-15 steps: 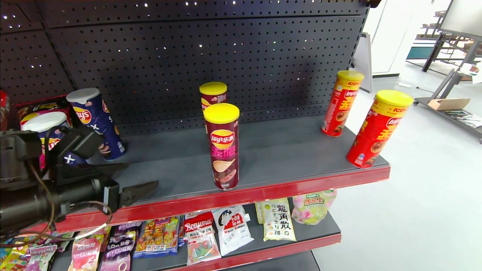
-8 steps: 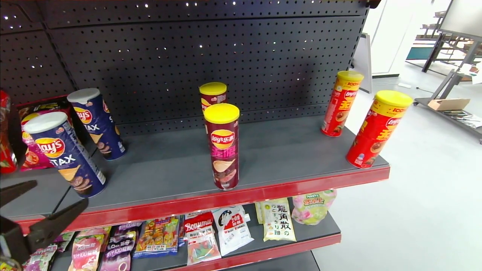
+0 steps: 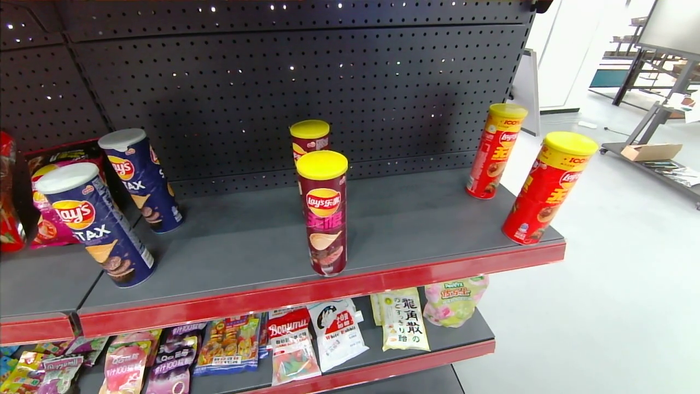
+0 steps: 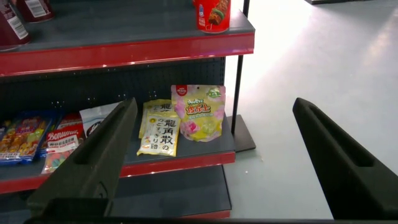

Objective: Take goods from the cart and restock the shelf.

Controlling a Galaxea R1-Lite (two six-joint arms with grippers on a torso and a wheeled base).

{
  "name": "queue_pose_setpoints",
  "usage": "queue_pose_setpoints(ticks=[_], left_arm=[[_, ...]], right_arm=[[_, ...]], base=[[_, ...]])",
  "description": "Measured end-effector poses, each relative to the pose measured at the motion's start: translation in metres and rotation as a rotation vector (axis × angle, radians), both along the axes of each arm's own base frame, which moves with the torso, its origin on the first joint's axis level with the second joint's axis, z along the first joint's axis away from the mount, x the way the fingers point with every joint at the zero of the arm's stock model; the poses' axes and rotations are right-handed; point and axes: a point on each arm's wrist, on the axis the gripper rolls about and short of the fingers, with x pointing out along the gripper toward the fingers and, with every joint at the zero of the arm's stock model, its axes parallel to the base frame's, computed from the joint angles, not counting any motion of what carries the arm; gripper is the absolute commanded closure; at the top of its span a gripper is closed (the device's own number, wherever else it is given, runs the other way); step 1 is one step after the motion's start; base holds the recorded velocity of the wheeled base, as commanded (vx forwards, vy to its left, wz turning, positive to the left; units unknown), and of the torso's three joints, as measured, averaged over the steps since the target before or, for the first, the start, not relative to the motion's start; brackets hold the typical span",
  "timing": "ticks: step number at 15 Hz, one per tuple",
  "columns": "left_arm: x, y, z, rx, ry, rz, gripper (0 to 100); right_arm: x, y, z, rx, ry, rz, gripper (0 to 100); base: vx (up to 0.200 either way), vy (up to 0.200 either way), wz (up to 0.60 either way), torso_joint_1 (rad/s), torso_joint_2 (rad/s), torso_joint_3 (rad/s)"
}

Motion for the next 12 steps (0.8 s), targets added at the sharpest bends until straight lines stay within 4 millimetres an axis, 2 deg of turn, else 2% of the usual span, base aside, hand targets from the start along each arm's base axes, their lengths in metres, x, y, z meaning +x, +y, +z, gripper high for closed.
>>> queue_pose_setpoints(ticks=[2,5,7,12], left_arm=[[-0.015,0.0,-0.024,-0.006,0.014,-0.005,0],[-0.029,0.0,-0.048,-0.022,0.016,0.007,0],[-0.032,0.0,-0.052,-0.028,-0.016,0.009,0],[-0.035,0.0,-0.054,-0.027,-0.047,0.011,0]], right_arm=[[0.0,0.0,0.0,0.0,0.0,0.0,0],[0.0,0.0,0.0,-0.001,0.0,0.002,0],[0.0,0.0,0.0,-0.002,0.0,0.001,0],[0.0,0.0,0.0,-0.004,0.0,0.0,0]], base=[[0.0,0.0,0.0,0.0,0.0,0.0],[0.0,0.0,0.0,0.0,0.0,0.0],[0.0,0.0,0.0,0.0,0.0,0.0],[0.0,0.0,0.6,0.007,0.0,-0.001]])
